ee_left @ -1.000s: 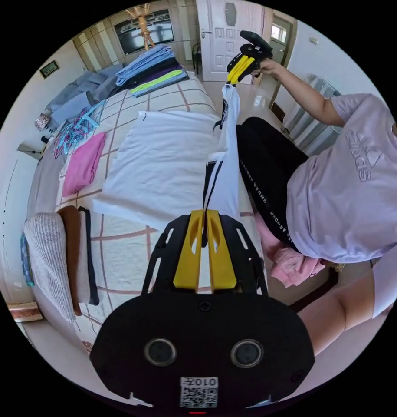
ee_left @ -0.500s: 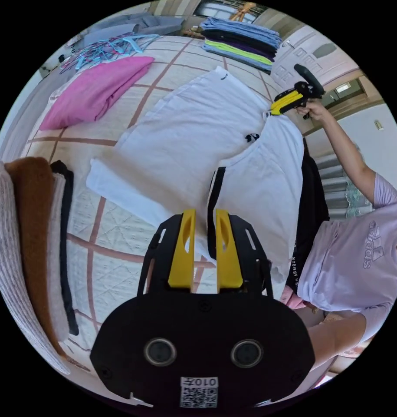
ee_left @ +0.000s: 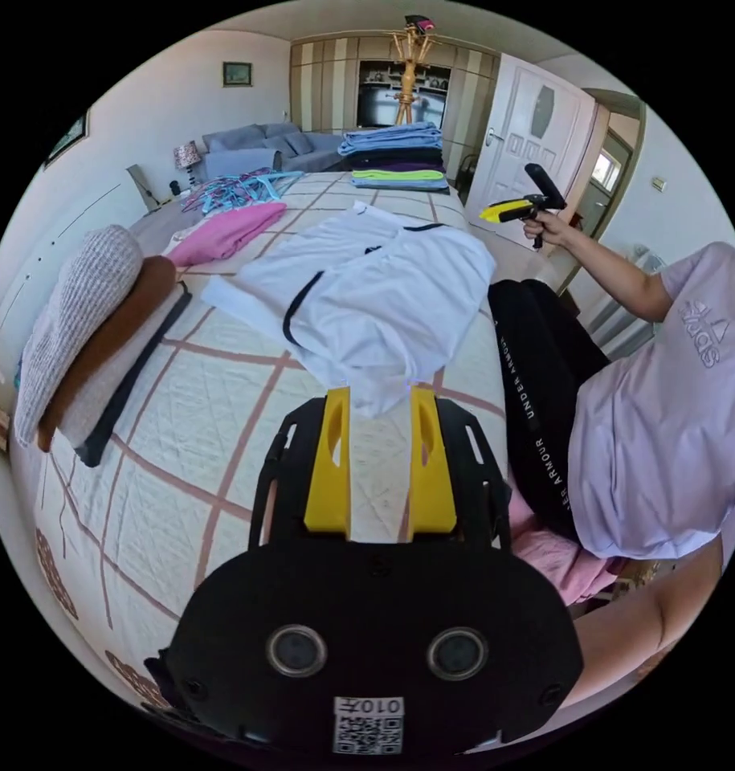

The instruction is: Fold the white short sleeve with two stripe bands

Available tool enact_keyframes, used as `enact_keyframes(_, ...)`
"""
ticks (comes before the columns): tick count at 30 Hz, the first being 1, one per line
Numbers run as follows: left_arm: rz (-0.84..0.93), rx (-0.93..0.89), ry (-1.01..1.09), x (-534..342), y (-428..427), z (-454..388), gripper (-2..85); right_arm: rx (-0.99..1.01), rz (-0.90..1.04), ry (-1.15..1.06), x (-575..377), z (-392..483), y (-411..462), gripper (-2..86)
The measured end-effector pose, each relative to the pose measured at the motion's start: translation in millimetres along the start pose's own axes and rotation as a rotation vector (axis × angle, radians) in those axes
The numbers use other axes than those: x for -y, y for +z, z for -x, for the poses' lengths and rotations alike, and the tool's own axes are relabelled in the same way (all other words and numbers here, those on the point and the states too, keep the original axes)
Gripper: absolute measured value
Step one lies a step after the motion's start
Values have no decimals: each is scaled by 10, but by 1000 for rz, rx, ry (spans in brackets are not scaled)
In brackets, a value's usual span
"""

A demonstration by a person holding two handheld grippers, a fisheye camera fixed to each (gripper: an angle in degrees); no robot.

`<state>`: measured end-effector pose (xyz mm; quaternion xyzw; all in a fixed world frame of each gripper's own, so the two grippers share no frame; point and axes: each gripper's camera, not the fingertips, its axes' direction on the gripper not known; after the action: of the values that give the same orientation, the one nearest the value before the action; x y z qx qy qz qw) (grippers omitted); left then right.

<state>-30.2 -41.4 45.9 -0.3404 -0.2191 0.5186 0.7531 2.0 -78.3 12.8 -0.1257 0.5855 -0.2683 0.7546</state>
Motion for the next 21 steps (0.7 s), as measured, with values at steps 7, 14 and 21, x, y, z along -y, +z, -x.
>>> enact_keyframes(7,26,-27,155,159,279,-91,100,-23,70,-41,-345,301,353,119)
enact_keyframes(14,95,-105,157,162,436,38,56,-111,179,-62,-356,299,783,112)
enact_keyframes(21,141,-98,158,100,236,52,17,-102,198,-95,-307,351,978,44)
